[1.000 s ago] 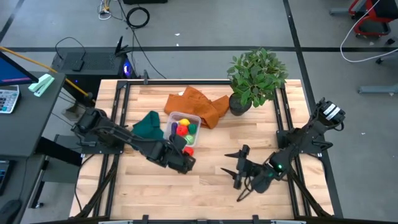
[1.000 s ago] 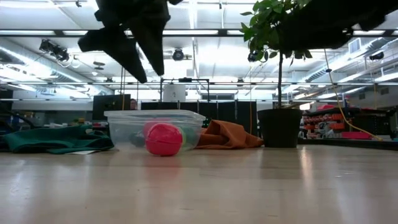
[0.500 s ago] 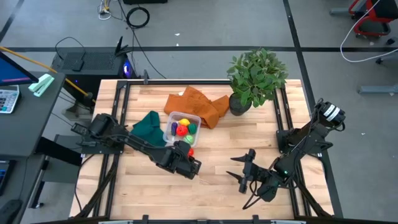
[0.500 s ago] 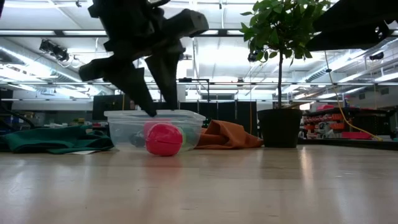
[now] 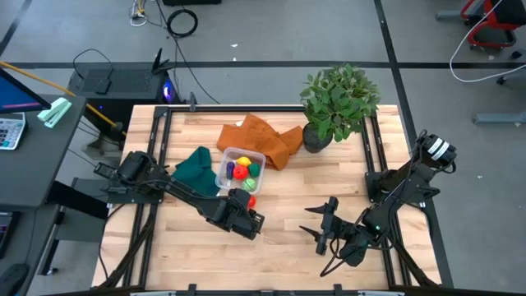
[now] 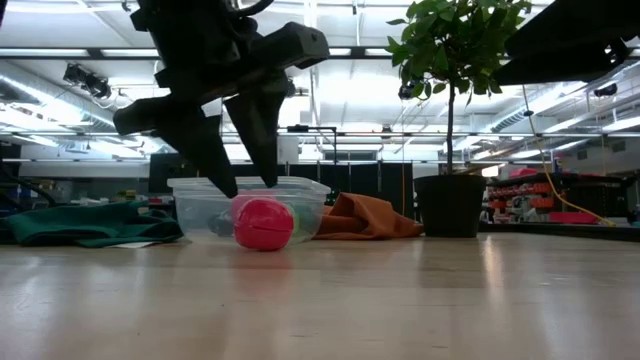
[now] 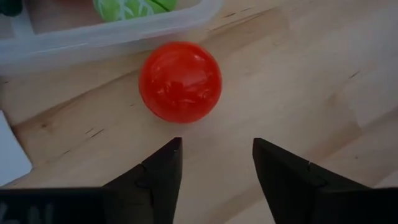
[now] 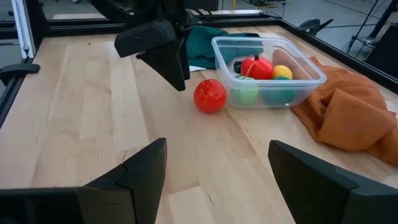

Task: Pick and placing Produce into tupperware
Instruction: Put the red tomato into the transparent bin

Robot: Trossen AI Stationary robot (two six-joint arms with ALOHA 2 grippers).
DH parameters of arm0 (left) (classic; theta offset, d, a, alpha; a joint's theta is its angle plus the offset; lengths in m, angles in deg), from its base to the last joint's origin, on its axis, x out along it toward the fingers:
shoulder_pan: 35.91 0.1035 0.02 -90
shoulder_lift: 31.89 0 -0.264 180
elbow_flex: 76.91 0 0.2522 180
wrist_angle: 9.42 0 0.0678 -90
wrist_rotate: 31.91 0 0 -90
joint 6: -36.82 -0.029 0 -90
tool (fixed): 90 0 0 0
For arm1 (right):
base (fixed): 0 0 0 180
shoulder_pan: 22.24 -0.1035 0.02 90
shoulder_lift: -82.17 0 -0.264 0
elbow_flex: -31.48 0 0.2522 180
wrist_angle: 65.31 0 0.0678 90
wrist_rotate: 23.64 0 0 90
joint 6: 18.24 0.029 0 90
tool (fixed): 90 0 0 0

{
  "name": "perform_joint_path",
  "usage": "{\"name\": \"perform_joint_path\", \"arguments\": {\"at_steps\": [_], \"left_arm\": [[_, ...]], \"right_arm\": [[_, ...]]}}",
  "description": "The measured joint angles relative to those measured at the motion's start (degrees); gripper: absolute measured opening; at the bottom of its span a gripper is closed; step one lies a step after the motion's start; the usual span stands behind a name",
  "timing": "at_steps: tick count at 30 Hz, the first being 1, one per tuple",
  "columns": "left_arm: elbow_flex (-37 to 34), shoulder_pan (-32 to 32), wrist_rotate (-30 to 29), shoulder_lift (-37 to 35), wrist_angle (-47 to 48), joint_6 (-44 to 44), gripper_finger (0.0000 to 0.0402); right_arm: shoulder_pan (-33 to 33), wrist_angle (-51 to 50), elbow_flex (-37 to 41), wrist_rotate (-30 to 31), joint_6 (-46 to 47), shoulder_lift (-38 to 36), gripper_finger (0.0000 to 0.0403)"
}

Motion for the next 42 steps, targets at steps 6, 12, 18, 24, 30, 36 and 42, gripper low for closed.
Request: {"name": "perform_joint_path", "arguments": {"at_steps": [6,12,18,24,30,36,42], "left_arm": [[0.0,-0.1,0.0,0.0,-0.1,-0.3,0.0236],[0.0,-0.4,0.0,0.0,-0.3,-0.7,0.0239],[0.0,-0.4,-0.4,0.6,-0.9,-0.6,0.0259],[0.0,-0.8,-2.7,2.9,-1.0,0.9,0.0308],[0.0,-0.7,-5.4,5.4,-1.3,3.8,0.0347],[0.0,-1.5,-9.8,7.4,-2.1,6.2,0.0355],[0.0,-3.4,-17.1,9.5,-3.3,9.3,0.0355]], "right_arm": [[0.0,0.0,0.0,0.0,0.0,0.0,0.0242],[0.0,0.0,0.0,0.0,0.0,0.0,0.0242],[0.0,0.0,0.0,0.0,0.0,0.0,0.0242],[0.0,0.0,0.0,0.0,0.0,0.0,0.0242],[0.0,-0.5,0.0,0.0,0.5,0.0,0.0242],[0.1,-0.3,0.0,0.0,0.5,0.0,0.0242],[0.2,-0.4,0.0,0.0,0.5,0.0,0.0242]]}}
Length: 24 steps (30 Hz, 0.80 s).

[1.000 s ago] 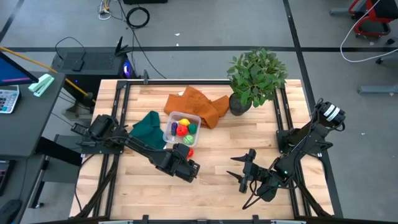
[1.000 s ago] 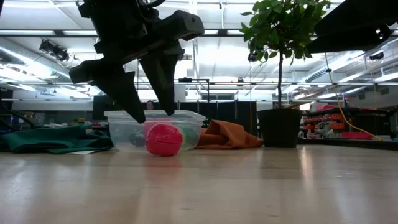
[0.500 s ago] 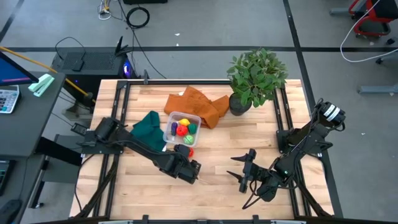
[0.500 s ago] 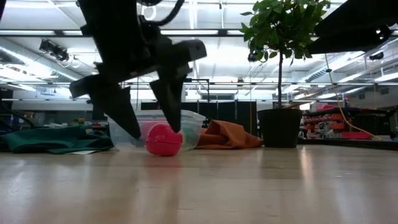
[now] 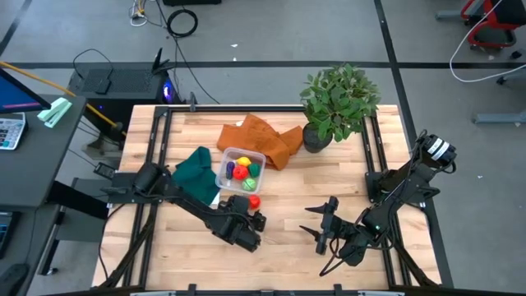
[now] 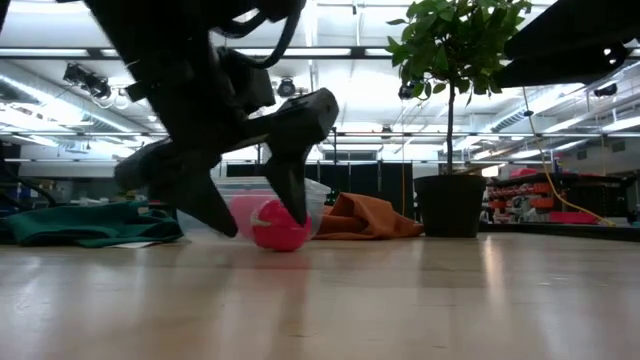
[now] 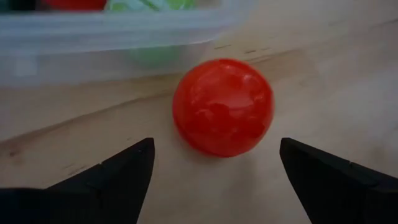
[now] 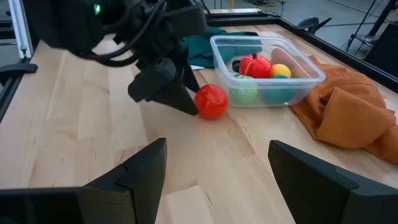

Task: Pick and placing Produce into tupperware
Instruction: Put the red tomato into the transparent bin

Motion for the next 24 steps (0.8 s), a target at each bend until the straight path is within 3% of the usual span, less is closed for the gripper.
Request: {"name": "perform_joint_path", "arguments": {"at_steps": [6,15,24], "left_arm": [[0.0,-0.2,-0.1,2.1,-0.2,1.2,0.0355],[0.1,-0.6,-6.9,4.0,-2.2,1.0,0.0355],[0.1,-0.8,-9.9,6.3,-3.8,0.0,0.0355]], "right_arm": [[0.0,0.0,0.0,0.0,0.0,0.0,0.0242],[0.3,-0.2,0.0,-0.3,-0.1,0.0,0.0242],[0.4,-0.1,0.0,-0.3,-0.1,0.0,0.0242]]}}
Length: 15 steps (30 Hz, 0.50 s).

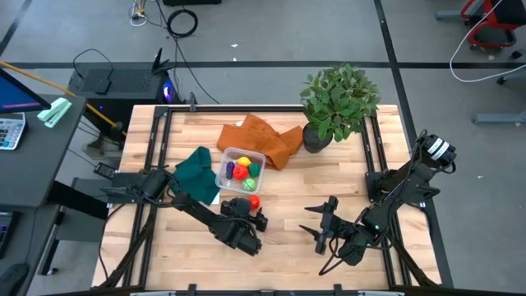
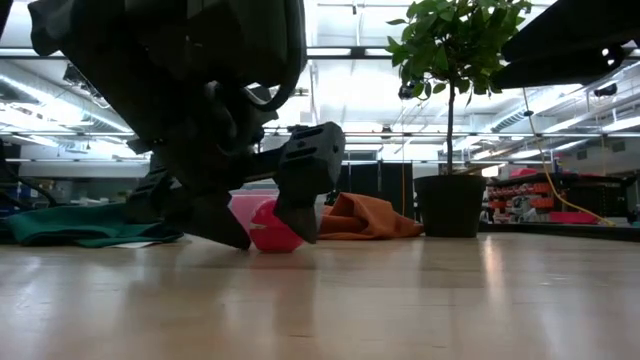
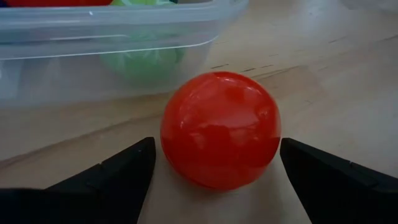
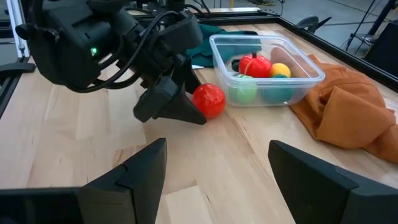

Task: Pick and placing Produce into tupperware
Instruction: Put the red tomato into the transparent bin

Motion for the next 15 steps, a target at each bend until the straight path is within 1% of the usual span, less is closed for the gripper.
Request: {"name": "perform_joint_path", "arguments": {"at_steps": [11,15], "left_arm": [[0.0,0.3,-1.6,0.2,-0.8,0.8,0.0355],[0.0,0.4,-1.7,0.2,-0.7,0.8,0.0345]], "right_arm": [[0.0,0.0,0.0,0.0,0.0,0.0,0.0242],[0.0,0.0,0.0,0.0,0.0,0.0,0.0242]]}}
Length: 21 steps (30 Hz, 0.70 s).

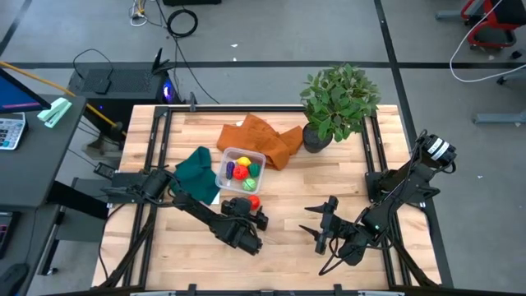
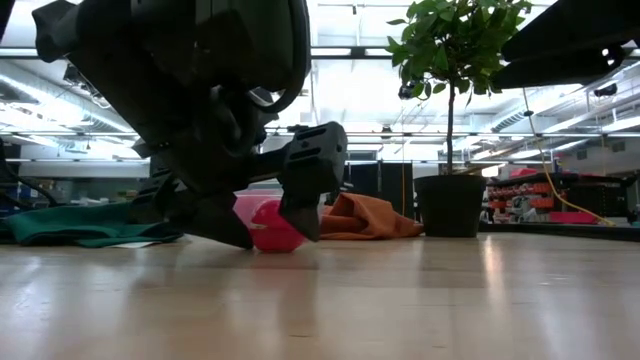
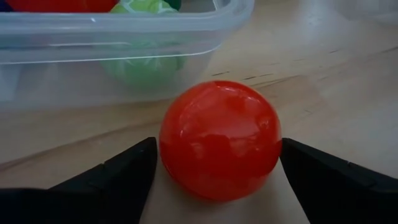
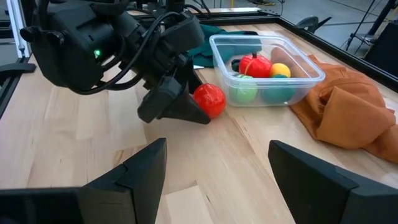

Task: Pick and placing Produce into tupperware
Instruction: Put the red tomato into the transparent bin

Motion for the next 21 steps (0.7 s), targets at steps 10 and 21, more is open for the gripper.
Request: {"name": "perform_joint_path", "arguments": {"at_steps": [10,21], "left_arm": [[-0.1,0.1,-0.4,0.0,0.2,0.0,0.0271],[-0.1,-1.5,-1.0,0.1,-2.5,0.4,0.0286]], "right_arm": [[0.0,0.0,0.0,0.0,0.0,0.0,0.0242],[0.0,0.0,0.0,0.0,0.0,0.0,0.0242]]}}
